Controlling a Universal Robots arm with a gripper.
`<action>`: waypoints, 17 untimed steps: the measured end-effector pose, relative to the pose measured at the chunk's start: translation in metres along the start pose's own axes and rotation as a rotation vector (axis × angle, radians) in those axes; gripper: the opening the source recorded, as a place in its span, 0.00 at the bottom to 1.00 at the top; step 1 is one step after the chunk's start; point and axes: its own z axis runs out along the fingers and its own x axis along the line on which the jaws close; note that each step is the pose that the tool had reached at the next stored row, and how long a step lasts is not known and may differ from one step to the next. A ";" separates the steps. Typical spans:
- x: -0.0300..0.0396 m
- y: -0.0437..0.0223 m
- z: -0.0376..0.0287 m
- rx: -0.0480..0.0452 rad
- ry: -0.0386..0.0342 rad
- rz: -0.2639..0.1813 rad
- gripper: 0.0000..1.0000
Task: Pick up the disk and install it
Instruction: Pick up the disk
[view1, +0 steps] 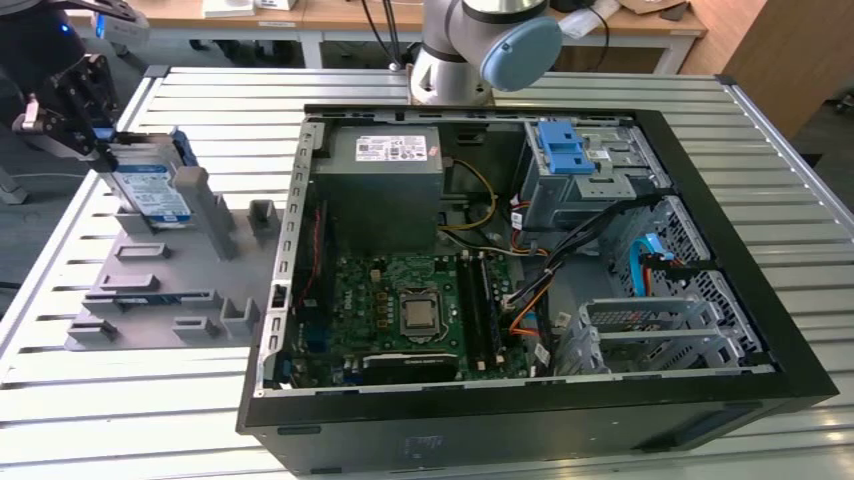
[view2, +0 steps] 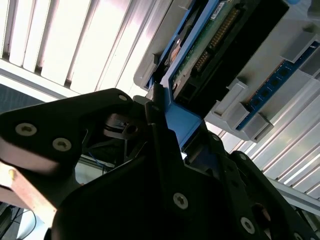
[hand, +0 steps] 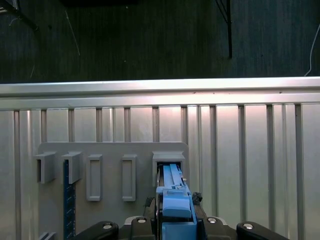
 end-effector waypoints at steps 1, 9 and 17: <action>0.0000 0.0000 0.0000 0.0000 0.0001 0.000 0.36; 0.0000 -0.0002 0.0008 -0.0001 0.0003 0.001 0.44; -0.0001 -0.0022 0.0012 -0.0002 0.0016 0.027 0.44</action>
